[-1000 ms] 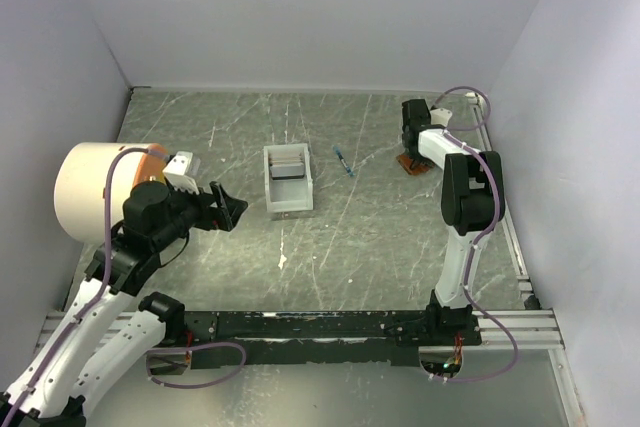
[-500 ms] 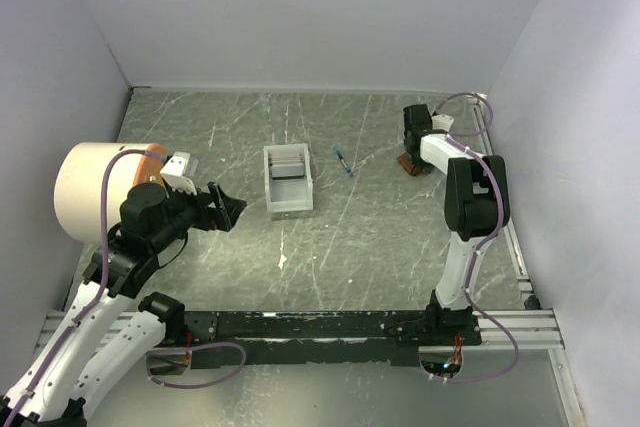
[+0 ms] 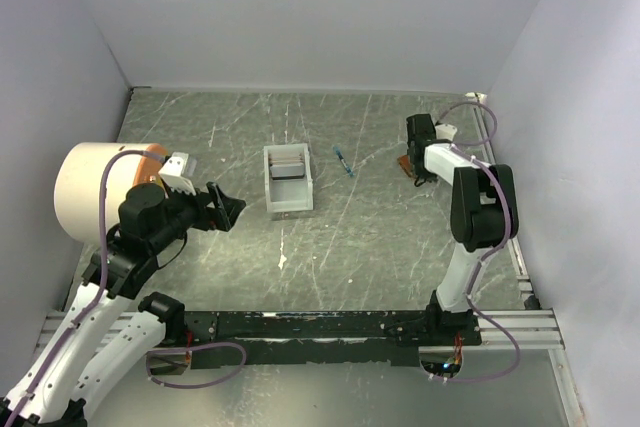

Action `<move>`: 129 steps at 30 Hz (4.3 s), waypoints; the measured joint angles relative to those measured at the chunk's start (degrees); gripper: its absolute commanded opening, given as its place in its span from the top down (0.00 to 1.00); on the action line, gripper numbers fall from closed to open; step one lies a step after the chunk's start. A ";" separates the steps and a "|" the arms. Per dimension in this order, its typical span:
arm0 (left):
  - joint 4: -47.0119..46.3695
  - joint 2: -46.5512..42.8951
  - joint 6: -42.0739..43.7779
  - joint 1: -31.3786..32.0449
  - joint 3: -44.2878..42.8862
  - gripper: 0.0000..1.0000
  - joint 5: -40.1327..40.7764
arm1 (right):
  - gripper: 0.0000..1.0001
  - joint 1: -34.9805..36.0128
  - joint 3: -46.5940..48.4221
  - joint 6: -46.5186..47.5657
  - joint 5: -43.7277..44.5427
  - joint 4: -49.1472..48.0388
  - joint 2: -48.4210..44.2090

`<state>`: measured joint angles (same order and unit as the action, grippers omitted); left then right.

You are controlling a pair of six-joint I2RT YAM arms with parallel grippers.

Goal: Put the credit cards into the card holder
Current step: Pick up the card holder from the center of the board, then open the card holder at the center of the board.

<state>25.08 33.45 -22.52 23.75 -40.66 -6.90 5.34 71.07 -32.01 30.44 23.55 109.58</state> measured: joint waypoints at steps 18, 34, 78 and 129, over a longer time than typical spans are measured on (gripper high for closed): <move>-0.66 -2.38 2.23 -0.04 0.44 0.05 -3.37 | 1.00 6.12 -15.82 2.60 -7.93 1.07 -27.30; -5.57 -1.73 4.81 -0.09 1.46 0.14 -9.94 | 1.00 24.48 -21.16 5.44 -29.86 4.24 -47.54; -19.43 23.65 -2.93 18.38 2.49 0.36 -8.31 | 1.00 27.91 -32.04 -22.53 -11.37 19.61 -53.70; 5.16 2.36 -14.38 19.08 -1.68 0.36 21.77 | 1.00 49.27 -26.43 -2.36 -38.91 -9.20 -35.69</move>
<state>30.24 35.81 -36.91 42.83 -42.35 14.87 54.61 44.64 -34.37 -8.47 14.35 73.89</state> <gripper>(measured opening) 0.610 0.024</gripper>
